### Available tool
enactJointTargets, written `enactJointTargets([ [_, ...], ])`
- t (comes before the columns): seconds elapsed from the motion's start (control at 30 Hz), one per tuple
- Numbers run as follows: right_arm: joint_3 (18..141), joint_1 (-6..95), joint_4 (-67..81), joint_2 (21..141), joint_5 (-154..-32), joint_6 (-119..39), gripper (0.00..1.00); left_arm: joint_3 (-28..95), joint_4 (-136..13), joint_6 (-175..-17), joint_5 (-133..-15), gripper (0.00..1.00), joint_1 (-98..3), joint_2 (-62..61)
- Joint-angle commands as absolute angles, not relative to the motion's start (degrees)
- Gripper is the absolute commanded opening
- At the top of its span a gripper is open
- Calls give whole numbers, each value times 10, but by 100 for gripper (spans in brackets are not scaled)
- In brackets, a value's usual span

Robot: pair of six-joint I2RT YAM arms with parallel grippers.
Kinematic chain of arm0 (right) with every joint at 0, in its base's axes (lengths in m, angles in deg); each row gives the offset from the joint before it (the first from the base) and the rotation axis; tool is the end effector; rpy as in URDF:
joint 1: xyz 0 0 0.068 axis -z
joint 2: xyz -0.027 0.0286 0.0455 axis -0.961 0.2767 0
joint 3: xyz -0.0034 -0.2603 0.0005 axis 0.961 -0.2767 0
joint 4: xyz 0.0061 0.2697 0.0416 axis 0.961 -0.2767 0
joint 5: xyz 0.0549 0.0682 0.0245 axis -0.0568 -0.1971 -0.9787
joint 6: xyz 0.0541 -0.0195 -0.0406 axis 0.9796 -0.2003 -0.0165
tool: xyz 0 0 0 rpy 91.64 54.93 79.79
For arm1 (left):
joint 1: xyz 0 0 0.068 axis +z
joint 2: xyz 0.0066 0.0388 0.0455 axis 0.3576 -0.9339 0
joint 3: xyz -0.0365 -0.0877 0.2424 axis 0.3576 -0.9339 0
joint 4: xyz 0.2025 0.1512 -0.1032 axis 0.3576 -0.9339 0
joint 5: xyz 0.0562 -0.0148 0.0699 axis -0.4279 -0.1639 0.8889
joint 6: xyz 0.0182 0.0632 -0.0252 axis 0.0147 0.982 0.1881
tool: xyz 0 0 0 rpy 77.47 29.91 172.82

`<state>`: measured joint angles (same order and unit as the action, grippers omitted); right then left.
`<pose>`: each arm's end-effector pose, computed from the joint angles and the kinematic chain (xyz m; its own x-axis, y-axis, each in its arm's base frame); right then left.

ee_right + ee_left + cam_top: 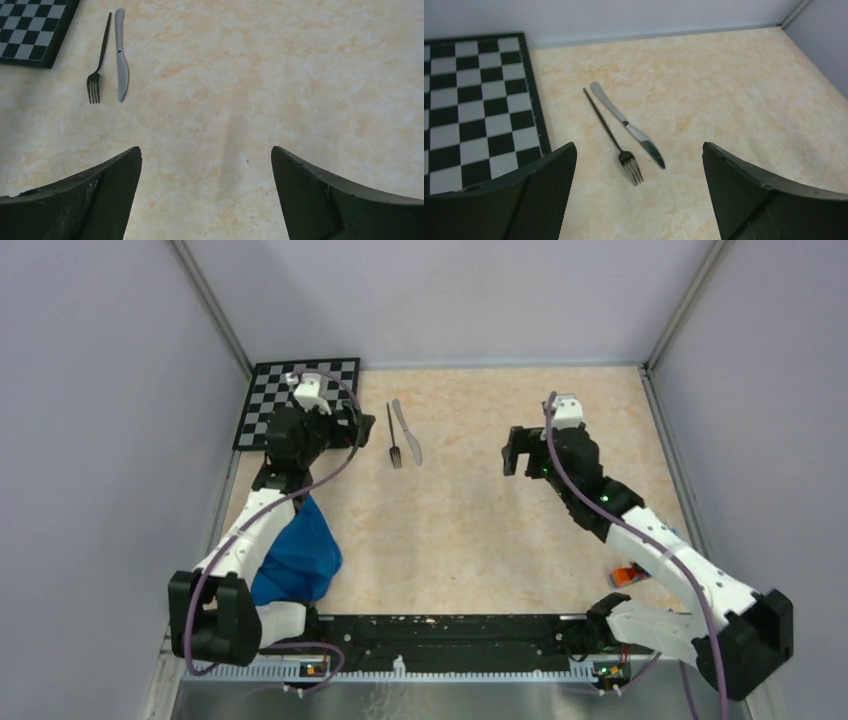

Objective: Fold the napkin into a case and place the utensils inside
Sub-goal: Move the crumpled napkin to the center of the board.

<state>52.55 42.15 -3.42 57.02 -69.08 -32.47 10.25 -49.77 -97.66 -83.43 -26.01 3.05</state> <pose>0.2369 0.1278 0.3019 -0.3477 0.0652 -0.9353 -0.2007 0.9693 0.1421 0.3265 -0.0466 0.2869 -0.2412 -0.1937 -0.9509 0.3369 0.9022 -0.2692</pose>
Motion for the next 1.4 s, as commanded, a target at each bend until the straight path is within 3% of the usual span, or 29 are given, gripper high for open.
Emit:
enactJointTargets([
  [0.0,558,384,-16,656,-670,-257,99,104,-448,-903,-794,99,-299,118],
  [0.13,578,354,25,731,-738,-186,99,91,-446,-884,-745,99,-310,149],
  [0.27,569,309,172,805,-836,-117,99,75,-438,-871,-685,99,-321,180],
  [0.53,648,197,358,1007,-903,55,98,51,-437,-856,-523,99,-322,239],
  [0.67,709,152,388,1102,-924,118,85,44,-431,-852,-502,99,-322,248],
  [1.03,863,56,343,1279,-934,132,76,50,-435,-852,-519,99,-321,238],
  [1.13,887,51,341,1304,-963,129,61,50,-434,-852,-523,99,-321,239],
  [1.27,875,56,326,1283,-973,88,24,51,-434,-852,-521,99,-321,237],
  [1.33,844,70,297,1230,-952,38,0,49,-434,-852,-521,99,-321,237],
  [1.37,822,81,277,1202,-947,8,0,49,-434,-852,-521,99,-321,237],
])
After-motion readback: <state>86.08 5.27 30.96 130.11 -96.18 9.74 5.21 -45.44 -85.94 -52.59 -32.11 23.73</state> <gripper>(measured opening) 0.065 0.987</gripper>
